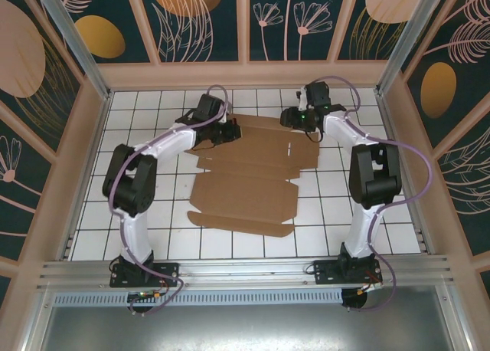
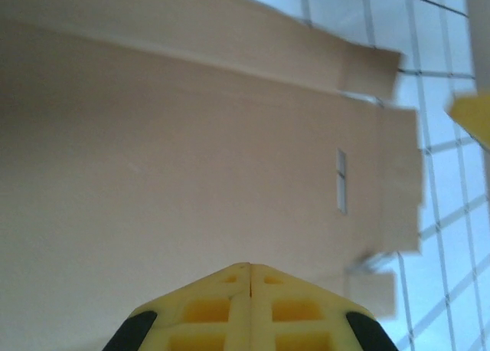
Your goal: Fold the paper box
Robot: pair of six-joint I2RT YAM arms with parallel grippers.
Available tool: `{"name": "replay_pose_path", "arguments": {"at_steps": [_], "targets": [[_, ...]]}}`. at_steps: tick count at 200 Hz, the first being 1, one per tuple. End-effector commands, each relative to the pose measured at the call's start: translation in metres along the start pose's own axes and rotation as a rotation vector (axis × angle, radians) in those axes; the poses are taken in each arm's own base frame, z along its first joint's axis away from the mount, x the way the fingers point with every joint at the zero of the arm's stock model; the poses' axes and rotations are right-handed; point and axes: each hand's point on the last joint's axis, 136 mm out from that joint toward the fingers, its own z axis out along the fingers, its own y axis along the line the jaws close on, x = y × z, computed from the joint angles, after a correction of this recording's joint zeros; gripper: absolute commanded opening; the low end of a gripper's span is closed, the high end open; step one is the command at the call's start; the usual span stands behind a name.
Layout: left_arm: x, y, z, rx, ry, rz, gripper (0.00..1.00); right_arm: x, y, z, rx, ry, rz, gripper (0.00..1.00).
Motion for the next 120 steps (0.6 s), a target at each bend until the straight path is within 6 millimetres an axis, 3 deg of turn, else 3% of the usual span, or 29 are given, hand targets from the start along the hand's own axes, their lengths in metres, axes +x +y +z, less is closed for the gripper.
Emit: {"name": "replay_pose_path", "arguments": {"at_steps": [1,20,49,81,120], "targets": [[-0.005,0.026,0.031,-0.091,0.033,-0.020,0.02,0.039,-0.011,0.018,0.088,0.102,0.011,0.49],[0.000,0.042,0.044,-0.141,0.058,-0.027,0.01,0.061,-0.008,0.028,0.129,0.143,-0.027,0.49],[0.031,0.068,0.053,-0.191,0.121,-0.065,0.01,0.089,-0.008,0.045,0.167,0.200,-0.054,0.49],[0.061,0.083,0.050,-0.194,0.151,-0.113,0.02,0.109,-0.015,0.063,0.195,0.253,-0.071,0.48],[0.081,0.093,0.040,-0.206,0.162,-0.131,0.02,0.123,-0.017,0.074,0.180,0.280,-0.075,0.47]]}}
